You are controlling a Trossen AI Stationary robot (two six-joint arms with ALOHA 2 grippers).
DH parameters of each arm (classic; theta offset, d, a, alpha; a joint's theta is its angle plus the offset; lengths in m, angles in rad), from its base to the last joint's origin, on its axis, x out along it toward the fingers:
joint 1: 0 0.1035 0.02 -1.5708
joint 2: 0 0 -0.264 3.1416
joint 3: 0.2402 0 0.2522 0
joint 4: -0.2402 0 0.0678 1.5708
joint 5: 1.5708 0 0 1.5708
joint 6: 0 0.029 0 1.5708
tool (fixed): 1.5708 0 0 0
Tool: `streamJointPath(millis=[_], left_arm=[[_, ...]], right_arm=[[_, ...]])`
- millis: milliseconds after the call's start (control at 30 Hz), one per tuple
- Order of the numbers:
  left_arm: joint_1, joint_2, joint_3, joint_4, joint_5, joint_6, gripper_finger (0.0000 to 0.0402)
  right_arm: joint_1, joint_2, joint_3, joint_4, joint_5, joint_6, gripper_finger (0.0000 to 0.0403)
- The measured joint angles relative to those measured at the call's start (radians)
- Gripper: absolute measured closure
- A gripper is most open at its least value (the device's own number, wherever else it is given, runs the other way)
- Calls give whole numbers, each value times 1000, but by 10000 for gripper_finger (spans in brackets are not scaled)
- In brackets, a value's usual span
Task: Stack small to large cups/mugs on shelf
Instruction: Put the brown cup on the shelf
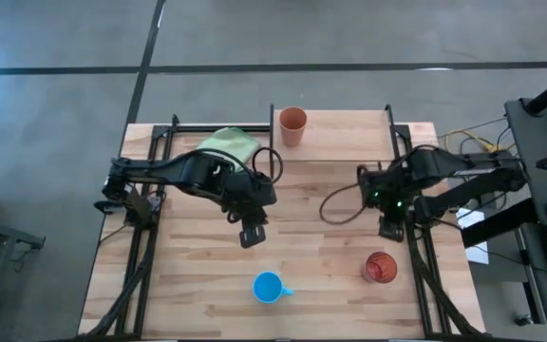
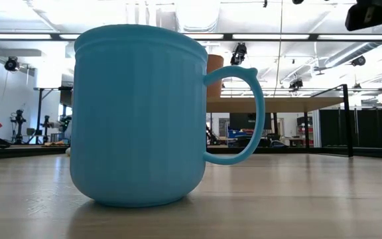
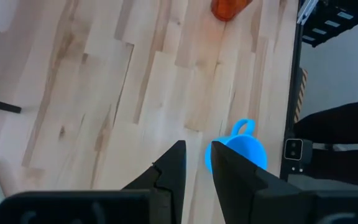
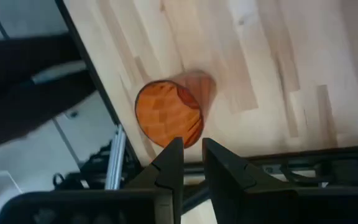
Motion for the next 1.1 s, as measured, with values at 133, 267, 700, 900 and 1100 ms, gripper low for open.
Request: streamJointPath(millis=[133,267,700,900,1100], left_arm=[[-1,0,0,12,-9,0,340],[-1,0,0,14,-10,1,340],[-4,0,-1,3,-2,61,340],[-4,-4,-1,3,9,89,341],[-5,-18,-1,4,17,89,341]], right_arm=[[66,59,0,6,14,0,348],[116,127,-1,14,112,20,348],[246,237,-1,32,89,107,348],[285,288,-1,-1,80,119,348],[283,360,-1,-55,79,-17,348]])
